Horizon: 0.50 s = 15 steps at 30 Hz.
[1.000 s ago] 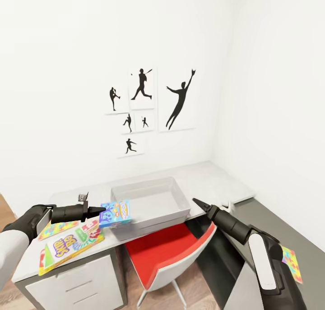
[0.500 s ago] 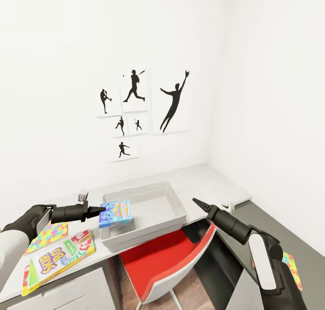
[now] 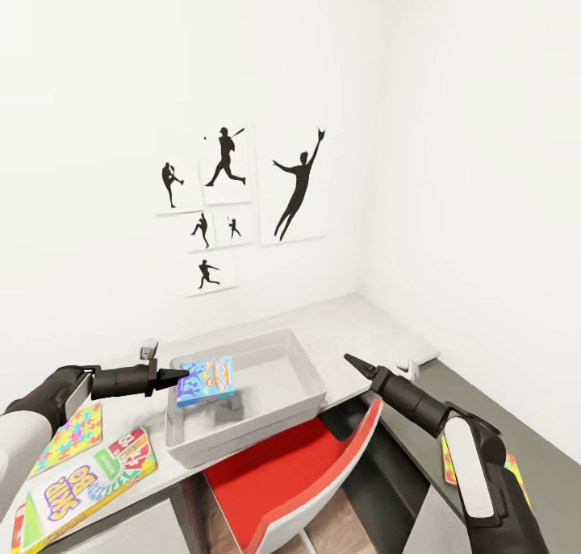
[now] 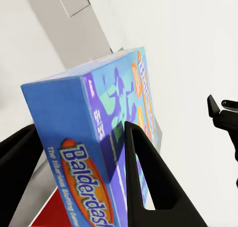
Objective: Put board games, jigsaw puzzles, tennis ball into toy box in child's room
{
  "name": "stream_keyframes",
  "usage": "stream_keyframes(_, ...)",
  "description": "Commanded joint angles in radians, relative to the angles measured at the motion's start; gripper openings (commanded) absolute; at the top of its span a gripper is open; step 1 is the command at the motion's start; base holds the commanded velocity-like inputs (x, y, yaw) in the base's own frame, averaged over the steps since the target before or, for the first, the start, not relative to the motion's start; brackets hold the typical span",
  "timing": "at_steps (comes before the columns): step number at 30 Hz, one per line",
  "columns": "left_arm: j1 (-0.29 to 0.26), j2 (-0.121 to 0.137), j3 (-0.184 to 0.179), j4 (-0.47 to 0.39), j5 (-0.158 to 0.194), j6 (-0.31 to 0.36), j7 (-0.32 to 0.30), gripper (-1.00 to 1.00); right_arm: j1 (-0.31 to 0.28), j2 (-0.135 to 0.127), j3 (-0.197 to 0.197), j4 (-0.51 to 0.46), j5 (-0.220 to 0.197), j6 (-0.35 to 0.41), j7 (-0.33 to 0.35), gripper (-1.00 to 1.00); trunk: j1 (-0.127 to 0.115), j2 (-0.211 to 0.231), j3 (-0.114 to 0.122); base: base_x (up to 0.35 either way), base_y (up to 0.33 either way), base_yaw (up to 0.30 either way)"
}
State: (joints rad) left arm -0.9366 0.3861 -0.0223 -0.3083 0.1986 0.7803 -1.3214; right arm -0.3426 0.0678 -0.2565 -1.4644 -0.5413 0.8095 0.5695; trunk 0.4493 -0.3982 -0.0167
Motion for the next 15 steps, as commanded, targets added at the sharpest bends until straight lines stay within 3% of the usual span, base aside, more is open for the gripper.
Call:
stream_keyframes(1,-0.001,0.0,-0.002,0.0,0.004,0.01,-0.002,-1.0,-0.001,0.001,-0.003,0.0,0.0,0.007,0.004,1.0,0.001,-0.002,-0.002,0.024,0.01,-0.003)
stream_keyframes(10,-0.001,0.0,-0.002,0.0,0.004,0.01,-0.002,-1.0,-0.001,0.001,-0.003,0.0,0.0,0.006,0.004,1.0,0.001,-0.002,-0.002,0.008,0.003,-0.003)
stream_keyframes(15,-0.001,0.0,-0.001,0.0,0.003,0.01,-0.002,-1.0,-0.001,0.001,-0.003,0.0,0.0,0.006,0.004,1.0,0.001,-0.002,0.003,0.097,0.164,-0.13)
